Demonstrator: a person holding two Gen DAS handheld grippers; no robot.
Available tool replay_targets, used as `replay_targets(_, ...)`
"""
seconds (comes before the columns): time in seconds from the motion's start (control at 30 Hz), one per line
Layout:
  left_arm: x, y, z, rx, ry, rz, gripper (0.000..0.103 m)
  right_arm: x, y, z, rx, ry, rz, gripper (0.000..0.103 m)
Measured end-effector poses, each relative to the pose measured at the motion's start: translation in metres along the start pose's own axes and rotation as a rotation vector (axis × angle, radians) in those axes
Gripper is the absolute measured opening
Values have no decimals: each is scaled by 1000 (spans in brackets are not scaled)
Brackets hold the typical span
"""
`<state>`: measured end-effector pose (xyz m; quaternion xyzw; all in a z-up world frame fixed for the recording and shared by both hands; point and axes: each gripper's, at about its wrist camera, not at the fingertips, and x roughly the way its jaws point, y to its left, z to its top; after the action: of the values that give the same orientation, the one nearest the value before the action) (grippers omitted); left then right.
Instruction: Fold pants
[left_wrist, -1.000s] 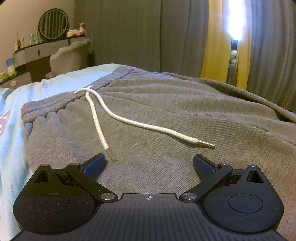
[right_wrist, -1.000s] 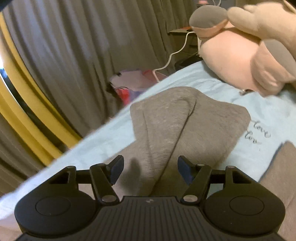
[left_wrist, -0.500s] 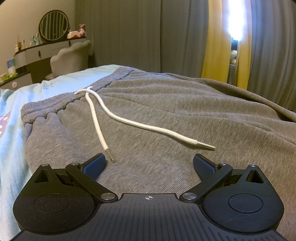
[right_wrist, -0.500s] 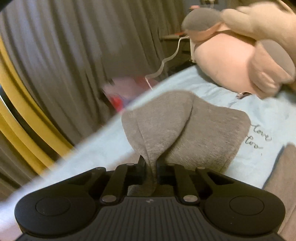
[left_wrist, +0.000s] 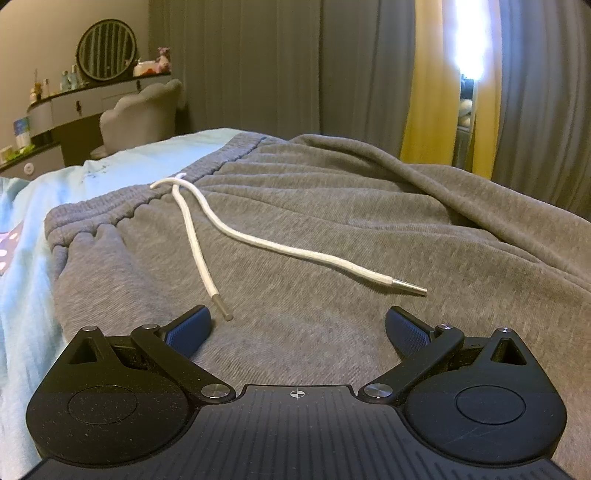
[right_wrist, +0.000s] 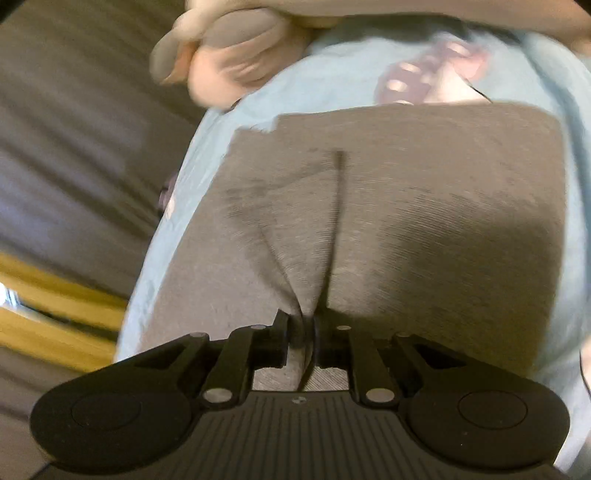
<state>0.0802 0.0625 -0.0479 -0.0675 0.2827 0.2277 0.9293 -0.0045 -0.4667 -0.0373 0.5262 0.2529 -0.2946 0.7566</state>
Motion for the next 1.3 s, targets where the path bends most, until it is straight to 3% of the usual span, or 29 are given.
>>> replay_targets(0.13,-3,0,3,13,17,0,103,0,9,1,-59,4,64,42)
replay_targets(0.27,-9,8,24,-5,44,-39,103,15,7,-5,-63,13,57,44)
replay_targets(0.4,-16,22,67,-111,-17,-176,103,20,0,-19,-128,-32,98,50)
replay_targets(0.47,2,20,97,-110,5,-268,103,20,3,-25,-204,-49,108,58)
replay_targets(0.5,14,18,112,-123,18,-297,103,21,7,-27,-245,-49,111,68)
replay_targets(0.53,26,15,124,-135,29,-301,103,22,11,-29,-279,-47,121,80)
replay_targets(0.57,41,11,139,-142,39,-306,103,24,16,-32,-314,-44,138,85)
replay_targets(0.77,105,-10,180,-207,105,-339,102,27,25,-42,-437,-65,116,91)
replay_targets(0.83,116,-15,183,-212,131,-365,85,29,25,-41,-445,-69,115,91)
replay_targets(0.9,127,-20,181,-202,159,-372,61,28,24,-41,-453,-69,113,91)
replay_targets(0.97,134,-23,177,-217,192,-384,51,24,26,-40,-454,-69,92,82)
replay_targets(1.03,139,-24,172,-243,218,-412,46,24,27,-35,-441,-73,52,41)
replay_targets(1.07,142,-25,171,-260,229,-432,46,23,25,-31,-409,-73,36,34)
replay_targets(1.13,154,-28,168,-305,302,-462,46,24,14,-21,-312,-49,55,21)
replay_targets(1.17,166,-26,164,-367,382,-523,46,25,9,-15,-261,-35,62,15)
replay_targets(1.2,173,-22,160,-439,441,-569,19,26,7,-11,-237,-26,68,7)
replay_targets(1.23,172,-16,159,-501,445,-574,6,25,6,-6,-209,-12,86,7)
replay_targets(1.3,150,-8,169,-475,339,-593,7,21,7,4,-146,8,140,6)
